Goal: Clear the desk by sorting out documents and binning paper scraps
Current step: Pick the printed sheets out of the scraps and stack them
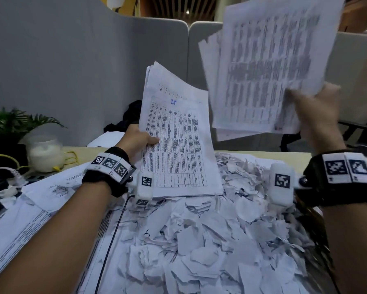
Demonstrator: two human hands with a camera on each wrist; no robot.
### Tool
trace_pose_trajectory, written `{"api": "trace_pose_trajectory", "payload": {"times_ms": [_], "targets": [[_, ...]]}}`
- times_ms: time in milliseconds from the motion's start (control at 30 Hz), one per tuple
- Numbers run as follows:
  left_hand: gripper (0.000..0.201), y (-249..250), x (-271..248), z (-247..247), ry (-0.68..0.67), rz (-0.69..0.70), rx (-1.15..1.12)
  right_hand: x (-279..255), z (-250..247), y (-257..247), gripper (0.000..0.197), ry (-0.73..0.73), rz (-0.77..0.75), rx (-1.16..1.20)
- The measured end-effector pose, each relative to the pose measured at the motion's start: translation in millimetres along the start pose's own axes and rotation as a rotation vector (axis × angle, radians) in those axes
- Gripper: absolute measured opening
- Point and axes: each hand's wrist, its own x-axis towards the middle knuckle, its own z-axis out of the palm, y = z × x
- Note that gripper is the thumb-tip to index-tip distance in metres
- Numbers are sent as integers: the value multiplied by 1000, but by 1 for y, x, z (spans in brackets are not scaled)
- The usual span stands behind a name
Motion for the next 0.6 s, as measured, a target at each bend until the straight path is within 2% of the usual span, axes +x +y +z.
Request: {"api": "trace_pose_trajectory", "payload": {"times_ms": [67, 167, 300, 367, 500, 567, 600], "targets": [[33, 3, -3, 4, 6, 12, -24, -7, 11, 11, 30, -107, 104, 101], [40, 10, -9, 12, -16, 50, -50, -20, 33, 26, 17, -227, 239, 168], [28, 18, -18, 22, -17, 92, -97, -42, 55, 45, 11, -345, 384, 228], [30, 20, -22, 26, -36, 110, -113, -50, 61, 49, 14, -425, 456, 267], [24, 13, -13, 31, 48, 141, -95, -58, 70, 54, 24, -558, 613, 376], [27, 9, -11, 33, 24, 189, -124, -63, 75, 55, 29, -589, 618, 362], [35, 6, -8, 34, -12, 196, -153, -65, 77, 56, 30, -609, 590, 324]]}}
